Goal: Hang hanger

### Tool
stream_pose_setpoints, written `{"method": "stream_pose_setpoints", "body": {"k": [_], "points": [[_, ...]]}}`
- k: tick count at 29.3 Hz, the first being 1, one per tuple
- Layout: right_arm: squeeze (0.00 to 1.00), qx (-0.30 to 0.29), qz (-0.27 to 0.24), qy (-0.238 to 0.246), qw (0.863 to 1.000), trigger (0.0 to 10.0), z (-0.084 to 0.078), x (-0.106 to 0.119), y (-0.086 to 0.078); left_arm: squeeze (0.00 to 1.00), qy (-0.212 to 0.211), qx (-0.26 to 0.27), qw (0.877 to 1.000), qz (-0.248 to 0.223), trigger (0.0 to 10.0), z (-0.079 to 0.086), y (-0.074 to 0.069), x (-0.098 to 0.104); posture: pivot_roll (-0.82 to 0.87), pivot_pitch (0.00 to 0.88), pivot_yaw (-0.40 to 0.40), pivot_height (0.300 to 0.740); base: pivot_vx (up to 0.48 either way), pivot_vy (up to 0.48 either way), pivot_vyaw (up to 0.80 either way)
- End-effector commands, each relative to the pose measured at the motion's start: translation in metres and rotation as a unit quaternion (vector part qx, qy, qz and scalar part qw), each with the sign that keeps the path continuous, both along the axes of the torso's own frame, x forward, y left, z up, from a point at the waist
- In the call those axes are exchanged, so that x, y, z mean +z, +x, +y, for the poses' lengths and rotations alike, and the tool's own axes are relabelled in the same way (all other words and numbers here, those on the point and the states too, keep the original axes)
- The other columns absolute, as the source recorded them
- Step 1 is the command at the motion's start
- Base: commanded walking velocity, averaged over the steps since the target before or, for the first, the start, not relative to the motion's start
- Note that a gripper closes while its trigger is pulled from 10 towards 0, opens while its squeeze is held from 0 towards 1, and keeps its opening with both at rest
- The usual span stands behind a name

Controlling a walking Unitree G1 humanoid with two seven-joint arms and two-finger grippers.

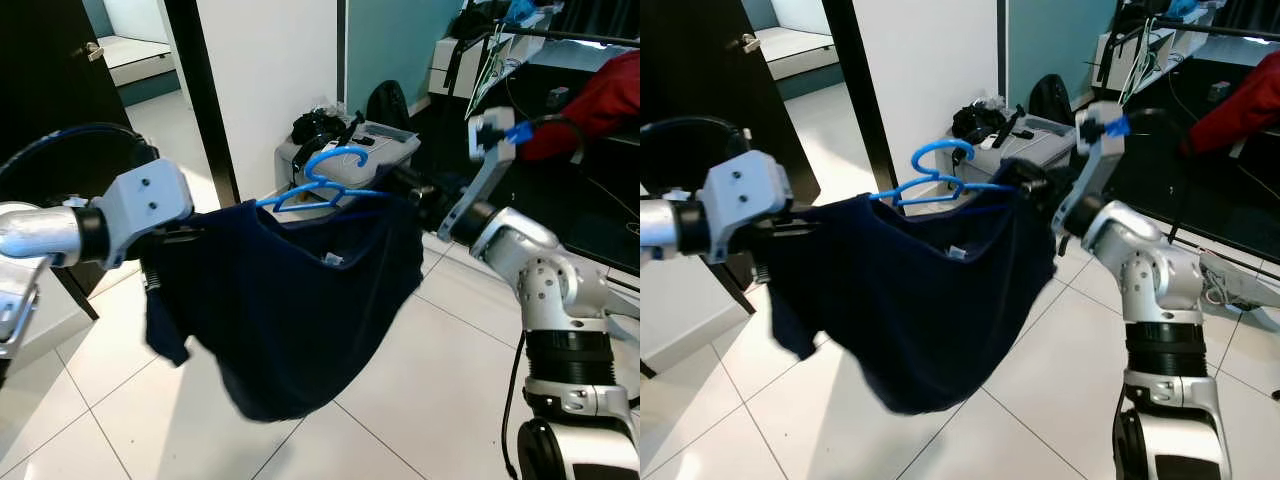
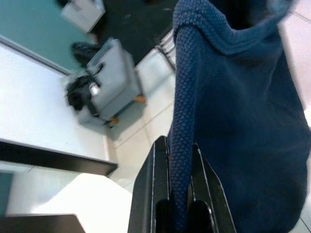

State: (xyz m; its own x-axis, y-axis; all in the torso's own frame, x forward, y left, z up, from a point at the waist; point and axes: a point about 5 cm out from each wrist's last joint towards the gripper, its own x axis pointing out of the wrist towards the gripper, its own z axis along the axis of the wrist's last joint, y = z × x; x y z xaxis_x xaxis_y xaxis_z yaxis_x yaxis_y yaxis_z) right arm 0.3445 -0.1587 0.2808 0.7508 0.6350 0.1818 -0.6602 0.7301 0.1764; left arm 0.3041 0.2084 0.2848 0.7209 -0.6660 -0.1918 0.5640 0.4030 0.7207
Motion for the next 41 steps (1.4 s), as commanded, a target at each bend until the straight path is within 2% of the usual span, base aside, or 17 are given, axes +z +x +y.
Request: {"method": "stream_pose_setpoints", "body": {"k": [1,12,13,14,17,19,20,24,31,32,33,34,35,38,39,40,41], "points": [[0.0,0.012,-0.013,0.006,1.0,0.0,0.006,0.009,-0.003,0.0,-0.01,0.033,0.999,-0.001,10.0,0.002,0.006,-0.004,-0.05,0.0,0.053,0.74,0.0,0.0,0.0],[0.0,0.032,0.009,-0.015,0.999,0.2,0.018,0.0,-0.008,0.0,-0.069,0.126,0.99,-0.001,10.0,0.007,0.018,-0.016,-0.06,0.0,0.051,0.74,0.0,0.0,0.0],[0.0,0.033,0.018,-0.024,0.999,8.4,0.02,-0.005,-0.009,0.0,-0.077,0.136,0.988,0.0,10.0,0.006,0.02,-0.017,-0.06,0.0,0.051,0.74,0.0,0.0,0.0],[0.0,0.025,0.056,-0.055,0.997,10.0,0.024,-0.023,-0.007,0.0,-0.11,0.147,0.983,0.005,10.0,0.001,0.021,-0.022,-0.06,0.0,0.05,0.74,0.0,0.0,0.0],[0.0,0.012,0.101,-0.094,0.99,10.0,0.03,-0.047,-0.007,0.0,-0.162,0.161,0.974,0.014,10.0,-0.007,0.022,-0.028,-0.06,0.0,0.05,0.74,0.0,0.0,0.0],[0.03,0.013,0.108,-0.089,0.99,10.0,0.033,-0.053,-0.007,0.0,-0.187,0.161,0.969,0.019,10.0,-0.014,0.021,-0.034,-0.06,0.0,0.049,0.74,0.0,0.0,0.0],[1.0,0.016,0.104,-0.057,0.993,10.0,0.035,-0.052,-0.008,0.0,-0.202,0.158,0.966,0.022,10.0,-0.02,0.02,-0.037,-0.06,0.0,0.049,0.74,0.0,0.0,0.0],[1.0,0.035,0.082,0.0,0.996,10.0,0.033,-0.042,-0.008,0.0,-0.237,0.149,0.959,0.039,10.0,-0.032,0.018,-0.045,-0.06,0.0,0.045,0.74,0.0,0.0,0.0],[1.0,0.034,0.071,0.005,0.997,10.0,0.022,-0.044,-0.01,0.0,-0.282,0.166,0.944,0.048,10.0,-0.033,0.019,-0.053,-0.06,0.0,0.04,0.74,0.0,0.0,0.0],[1.0,-0.02,0.078,0.001,0.997,10.0,0.001,-0.055,-0.007,0.0,-0.345,0.211,0.912,0.07,10.0,-0.026,0.019,-0.075,-0.06,0.0,0.04,0.74,0.0,0.0,0.0],[1.0,-0.02,0.078,0.001,0.997,10.0,0.001,-0.055,-0.007,0.0,-0.345,0.211,0.912,0.07,10.0,-0.026,0.019,-0.075,-0.06,0.0,0.04,0.74,0.0,0.0,0.0],[1.0,-0.047,0.084,-0.005,0.995,10.0,-0.007,-0.061,-0.005,0.0,-0.364,0.231,0.899,0.079,10.0,-0.024,0.019,-0.085,-0.07,0.0,0.033,0.74,0.0,0.0,0.0],[0.04,-0.074,0.1,-0.01,0.992,10.0,-0.015,-0.072,-0.004,0.0,-0.376,0.254,0.887,0.087,10.0,-0.021,0.017,-0.099,-0.07,0.0,0.033,0.74,0.0,0.0,0.0],[0.04,-0.088,0.11,-0.014,0.99,10.0,-0.02,-0.079,-0.005,0.0,-0.38,0.267,0.881,0.09,10.0,-0.019,0.015,-0.108,-0.07,0.0,0.033,0.74,0.0,0.0,0.0],[0.0,-0.11,0.137,-0.022,0.984,10.0,-0.028,-0.095,-0.005,0.0,-0.39,0.289,0.868,0.1,10.0,-0.015,0.011,-0.125,-0.08,0.0,0.029,0.74,0.0,0.0,0.0],[0.0,-0.11,0.137,-0.022,0.984,10.0,-0.028,-0.095,-0.005,0.0,-0.39,0.289,0.868,0.1,10.0,-0.015,0.011,-0.125,-0.08,0.0,0.029,0.74,0.0,0.0,0.0],[0.0,-0.16,0.176,-0.037,0.971,10.0,-0.044,-0.124,-0.007,0.0,-0.433,0.307,0.838,0.127,10.0,-0.011,0.004,-0.144,-0.09,0.0,0.019,0.74,0.0,0.0,-0.8]]}}
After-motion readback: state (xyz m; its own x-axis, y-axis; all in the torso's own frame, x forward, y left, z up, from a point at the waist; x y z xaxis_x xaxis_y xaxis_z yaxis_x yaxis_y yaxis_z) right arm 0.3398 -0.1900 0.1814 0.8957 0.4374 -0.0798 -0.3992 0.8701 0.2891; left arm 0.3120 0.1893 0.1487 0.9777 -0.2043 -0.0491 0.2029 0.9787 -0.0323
